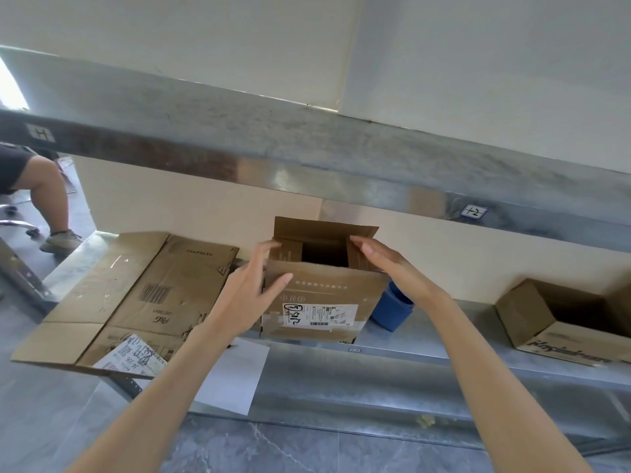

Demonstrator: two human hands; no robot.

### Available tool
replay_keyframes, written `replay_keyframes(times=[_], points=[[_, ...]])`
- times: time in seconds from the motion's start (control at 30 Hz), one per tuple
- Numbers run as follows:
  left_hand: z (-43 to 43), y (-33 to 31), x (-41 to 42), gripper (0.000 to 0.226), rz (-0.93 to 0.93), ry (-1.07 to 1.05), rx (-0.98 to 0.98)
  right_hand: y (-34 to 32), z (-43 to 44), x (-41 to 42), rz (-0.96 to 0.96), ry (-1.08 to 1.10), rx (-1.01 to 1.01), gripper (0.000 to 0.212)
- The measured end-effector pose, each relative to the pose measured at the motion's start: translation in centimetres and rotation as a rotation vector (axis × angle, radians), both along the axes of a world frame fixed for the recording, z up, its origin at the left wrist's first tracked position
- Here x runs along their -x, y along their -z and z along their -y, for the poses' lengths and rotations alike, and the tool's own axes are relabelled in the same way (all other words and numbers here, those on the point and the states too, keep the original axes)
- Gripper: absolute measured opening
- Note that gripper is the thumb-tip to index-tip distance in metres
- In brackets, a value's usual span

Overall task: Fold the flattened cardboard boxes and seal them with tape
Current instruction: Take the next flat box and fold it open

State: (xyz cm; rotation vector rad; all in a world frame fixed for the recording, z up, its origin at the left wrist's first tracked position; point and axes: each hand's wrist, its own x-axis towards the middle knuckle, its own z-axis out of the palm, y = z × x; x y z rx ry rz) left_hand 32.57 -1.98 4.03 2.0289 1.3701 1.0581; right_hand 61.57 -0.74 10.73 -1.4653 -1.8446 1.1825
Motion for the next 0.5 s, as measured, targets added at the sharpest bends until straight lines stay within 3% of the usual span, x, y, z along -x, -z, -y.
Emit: replay_keyframes(times=[0.1,0.23,0.4,0.5], points=[[-0.5,-0.3,-0.2,0.054,0.044,-0.016,0.066,0.6,0.2,-0.5,0.012,0.041,-0.102,0.067],[-1.5,-0.5,-0.4,0.052,0.073,-0.075,-0.029,2.2,0.2,-0.5,0.028,0.184,-0.267,0.064],[-3.0,-0.8,-0.6,0.086,-0.104,-0.145,-0.111,3.5,0.0,-0.2,0.089,0.332,-0.345,0.097],[-4.0,-0.9,-0.1,0.106,-0.089,-0.055,-0.026,3.5,-0.2,-0.3,0.069,0.281,-0.276,0.107]])
